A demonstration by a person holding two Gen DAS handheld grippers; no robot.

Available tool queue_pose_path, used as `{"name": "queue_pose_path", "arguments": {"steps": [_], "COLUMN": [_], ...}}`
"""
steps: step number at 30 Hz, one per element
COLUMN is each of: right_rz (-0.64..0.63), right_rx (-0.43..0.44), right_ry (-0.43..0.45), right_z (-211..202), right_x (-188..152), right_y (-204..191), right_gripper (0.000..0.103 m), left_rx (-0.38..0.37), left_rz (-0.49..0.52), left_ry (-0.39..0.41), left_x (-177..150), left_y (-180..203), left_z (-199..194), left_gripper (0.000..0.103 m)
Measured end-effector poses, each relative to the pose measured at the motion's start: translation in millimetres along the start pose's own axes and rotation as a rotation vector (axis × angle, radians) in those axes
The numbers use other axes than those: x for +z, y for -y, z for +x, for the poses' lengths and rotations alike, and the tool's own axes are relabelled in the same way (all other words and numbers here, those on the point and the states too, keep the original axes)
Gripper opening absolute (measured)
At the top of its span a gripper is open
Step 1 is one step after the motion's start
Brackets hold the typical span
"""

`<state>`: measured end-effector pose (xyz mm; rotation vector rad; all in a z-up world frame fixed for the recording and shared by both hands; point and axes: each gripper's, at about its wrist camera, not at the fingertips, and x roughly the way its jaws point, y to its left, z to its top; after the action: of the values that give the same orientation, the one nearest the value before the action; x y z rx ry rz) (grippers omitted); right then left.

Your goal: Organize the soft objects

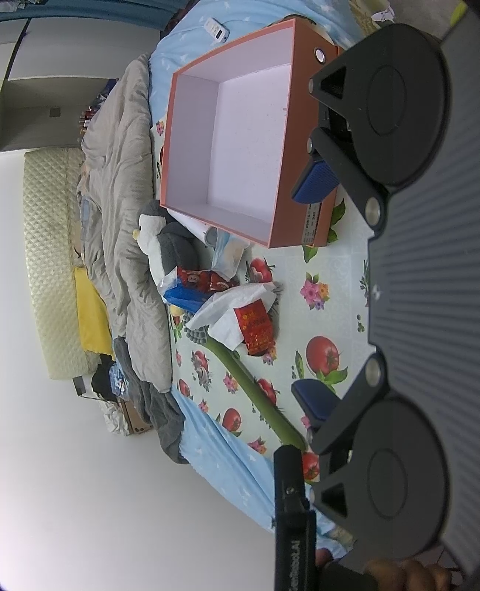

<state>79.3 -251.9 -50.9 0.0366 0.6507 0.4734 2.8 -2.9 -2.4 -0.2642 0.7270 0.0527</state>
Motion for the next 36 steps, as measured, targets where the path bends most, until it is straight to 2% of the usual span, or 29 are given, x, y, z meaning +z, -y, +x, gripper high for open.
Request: {"name": "queue_pose_path", "arguments": {"steps": [21,36], "right_rz": [0.008,-0.015], "right_rx": [0.006,0.038], "right_ry": [-0.013,-0.04], "right_z": [6,45], "right_x": [-4,-7], "right_y": [0,-9], "right_gripper": [0.103,0.103], "left_rx": [0.001,0.014], "left_rz": [-0.004,-0.029], "left_ry": [-0.008,-0.033], "left_x": [-1,3], "left_y": [1,-21], "left_z": [1,37], "left_gripper": [0.103,0.103]}}
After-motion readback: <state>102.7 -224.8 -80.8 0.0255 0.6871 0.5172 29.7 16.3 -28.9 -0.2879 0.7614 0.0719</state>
